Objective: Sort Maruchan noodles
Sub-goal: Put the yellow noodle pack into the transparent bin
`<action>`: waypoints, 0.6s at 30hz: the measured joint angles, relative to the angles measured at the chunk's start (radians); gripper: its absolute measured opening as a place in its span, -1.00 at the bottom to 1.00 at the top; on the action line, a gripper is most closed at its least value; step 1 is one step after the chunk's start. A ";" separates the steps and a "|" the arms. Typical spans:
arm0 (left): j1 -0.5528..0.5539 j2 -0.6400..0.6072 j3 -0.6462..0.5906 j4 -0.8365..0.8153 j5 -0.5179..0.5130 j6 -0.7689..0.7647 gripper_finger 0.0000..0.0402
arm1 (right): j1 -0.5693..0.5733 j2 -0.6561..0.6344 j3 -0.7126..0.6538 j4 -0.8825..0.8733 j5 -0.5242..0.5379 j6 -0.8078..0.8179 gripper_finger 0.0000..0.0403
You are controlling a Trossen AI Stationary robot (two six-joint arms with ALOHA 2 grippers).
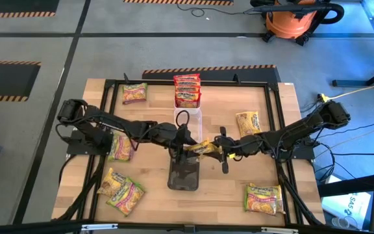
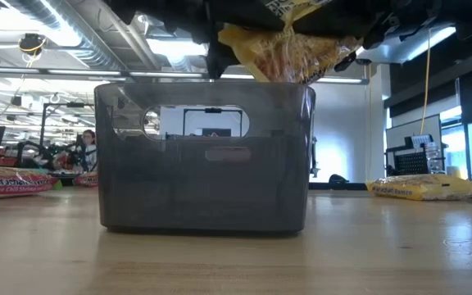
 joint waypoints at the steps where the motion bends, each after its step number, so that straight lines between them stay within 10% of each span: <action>1: 0.000 0.000 0.000 0.000 0.003 0.001 -0.02 | 0.000 0.000 0.000 0.002 0.000 0.000 -0.45; 18: 0.029 -0.100 -0.001 -0.164 -0.004 0.101 -0.39 | 0.003 -0.146 0.000 -0.189 0.015 0.004 0.30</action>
